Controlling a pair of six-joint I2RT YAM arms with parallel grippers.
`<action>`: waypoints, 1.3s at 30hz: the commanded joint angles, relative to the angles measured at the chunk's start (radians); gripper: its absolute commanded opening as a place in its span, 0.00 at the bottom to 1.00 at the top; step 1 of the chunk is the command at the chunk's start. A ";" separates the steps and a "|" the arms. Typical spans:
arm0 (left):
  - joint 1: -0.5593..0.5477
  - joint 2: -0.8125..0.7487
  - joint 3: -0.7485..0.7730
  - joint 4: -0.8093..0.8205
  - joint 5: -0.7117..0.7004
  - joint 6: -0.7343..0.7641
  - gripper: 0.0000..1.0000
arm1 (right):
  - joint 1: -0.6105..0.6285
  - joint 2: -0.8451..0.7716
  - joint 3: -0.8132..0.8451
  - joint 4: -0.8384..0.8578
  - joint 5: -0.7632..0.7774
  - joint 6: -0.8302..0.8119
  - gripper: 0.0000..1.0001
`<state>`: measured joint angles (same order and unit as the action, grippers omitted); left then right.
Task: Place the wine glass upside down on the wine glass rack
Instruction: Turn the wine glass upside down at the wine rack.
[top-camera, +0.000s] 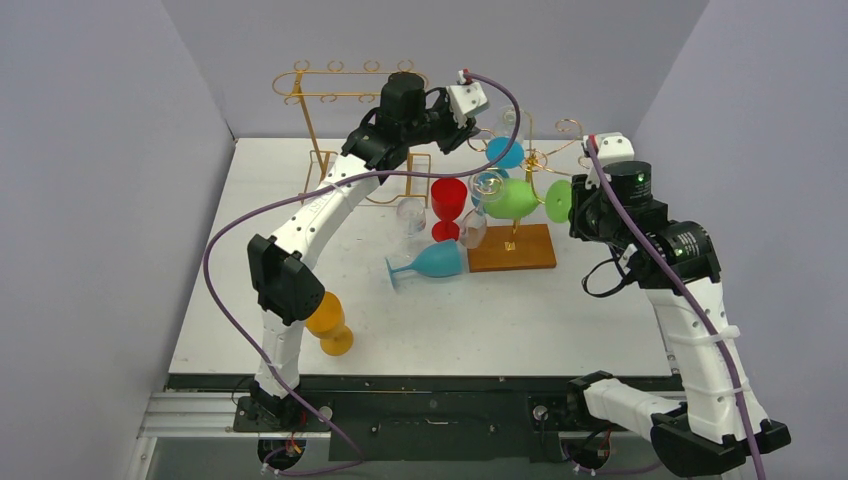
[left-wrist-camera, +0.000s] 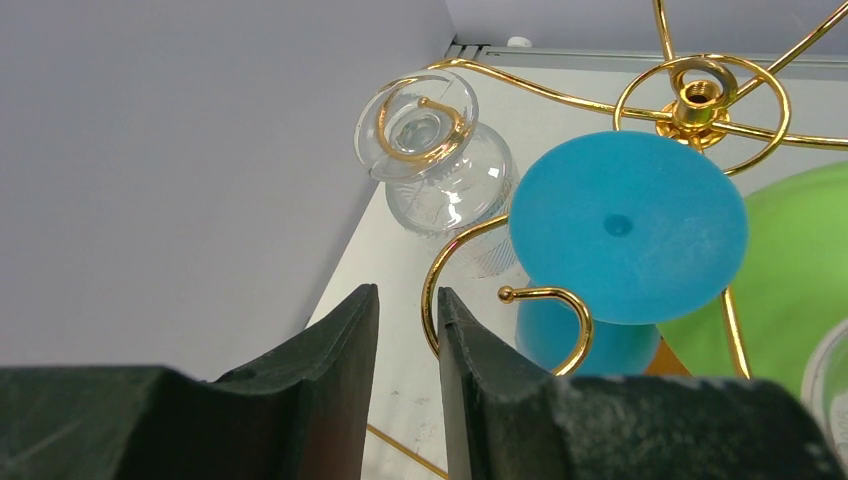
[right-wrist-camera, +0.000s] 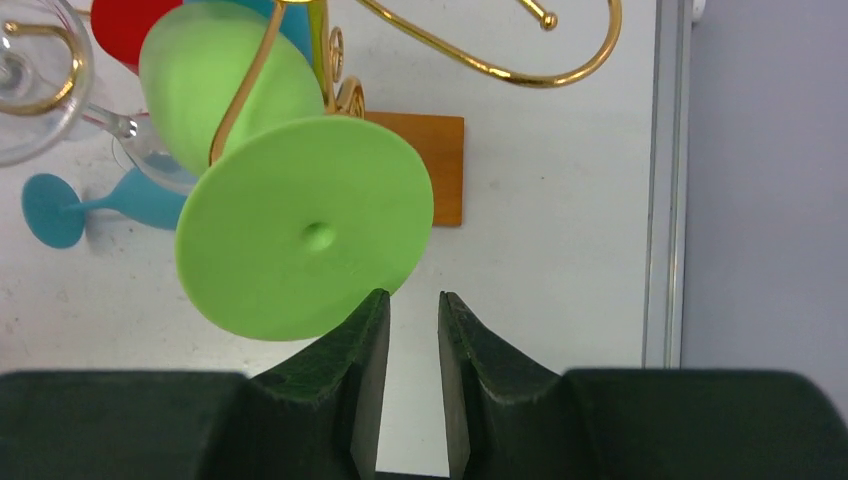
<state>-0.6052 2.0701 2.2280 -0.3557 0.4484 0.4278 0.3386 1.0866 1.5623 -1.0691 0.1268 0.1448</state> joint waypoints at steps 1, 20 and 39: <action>0.022 -0.026 0.031 -0.044 -0.025 0.008 0.25 | -0.011 -0.011 0.044 -0.102 0.044 -0.006 0.21; 0.024 -0.037 0.013 -0.042 -0.016 0.006 0.24 | -0.013 0.003 0.171 -0.155 0.197 0.009 0.23; 0.033 -0.074 0.096 -0.023 -0.035 -0.133 0.54 | 0.080 0.168 0.410 -0.001 0.137 0.047 0.36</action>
<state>-0.5819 2.0605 2.2513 -0.3790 0.4278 0.3473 0.3782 1.1656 1.9087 -1.1698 0.2859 0.1894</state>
